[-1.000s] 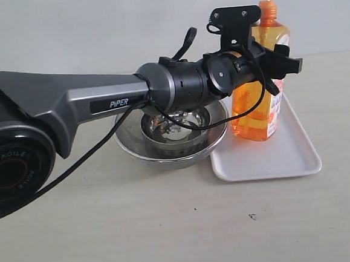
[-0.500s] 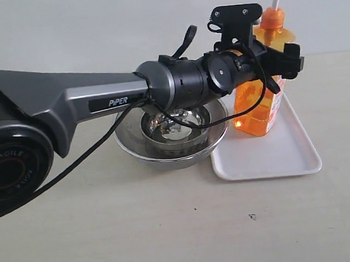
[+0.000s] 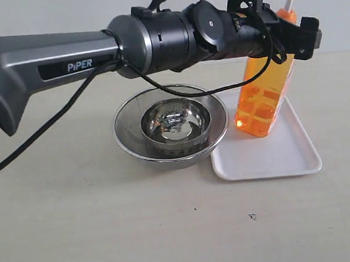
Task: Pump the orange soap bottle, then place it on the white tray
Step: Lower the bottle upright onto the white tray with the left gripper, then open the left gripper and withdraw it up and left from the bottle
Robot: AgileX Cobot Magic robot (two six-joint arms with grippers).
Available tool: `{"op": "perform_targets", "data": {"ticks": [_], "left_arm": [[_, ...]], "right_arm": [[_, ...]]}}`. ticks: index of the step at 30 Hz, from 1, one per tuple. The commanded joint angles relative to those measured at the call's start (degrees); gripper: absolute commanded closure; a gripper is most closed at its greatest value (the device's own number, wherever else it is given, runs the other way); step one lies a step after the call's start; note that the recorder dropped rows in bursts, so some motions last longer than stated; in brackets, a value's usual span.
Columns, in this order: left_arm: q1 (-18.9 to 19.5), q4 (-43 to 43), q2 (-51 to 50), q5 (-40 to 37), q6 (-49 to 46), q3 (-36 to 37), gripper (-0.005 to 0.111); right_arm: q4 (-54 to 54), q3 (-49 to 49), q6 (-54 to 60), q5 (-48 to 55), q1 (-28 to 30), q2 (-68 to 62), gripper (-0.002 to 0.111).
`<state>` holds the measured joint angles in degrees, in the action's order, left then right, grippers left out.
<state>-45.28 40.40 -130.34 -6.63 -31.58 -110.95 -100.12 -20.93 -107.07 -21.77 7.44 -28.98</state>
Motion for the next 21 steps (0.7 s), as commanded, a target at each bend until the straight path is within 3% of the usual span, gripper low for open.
{"op": "perform_targets", "data": {"ticks": [1, 6, 12, 14, 17, 18, 21], "left_arm": [[2.5, -1.3, 3.3, -10.4, 0.1, -0.3, 0.009], [7.2, -1.3, 4.8, -16.1, 5.8, -0.3, 0.009], [16.3, -1.4, 6.3, -37.7, 7.1, -0.3, 0.01], [19.1, -0.1, 6.3, -44.4, 6.4, -0.3, 0.016], [22.7, 12.2, 6.3, -51.5, -1.4, -0.3, 0.055], [23.5, 16.9, 6.3, -53.4, -3.5, -0.3, 0.074], [23.7, 19.4, 6.3, -53.8, -4.0, -0.3, 0.102]], "right_arm": [[0.2, 0.2, 0.3, 0.2, -0.1, 0.3, 0.108], [0.2, 0.2, 0.3, 0.1, -0.1, 0.3, 0.108], [0.2, 0.2, 0.3, -0.1, -0.1, 0.3, 0.108], [0.2, 0.2, 0.3, -0.2, -0.1, 0.3, 0.108], [0.2, 0.2, 0.4, 0.2, -0.1, 0.3, 0.108], [0.2, 0.2, 0.4, 0.2, -0.1, 0.3, 0.108], [0.2, 0.2, 0.4, -0.7, -0.1, 0.2, 0.108]]}}
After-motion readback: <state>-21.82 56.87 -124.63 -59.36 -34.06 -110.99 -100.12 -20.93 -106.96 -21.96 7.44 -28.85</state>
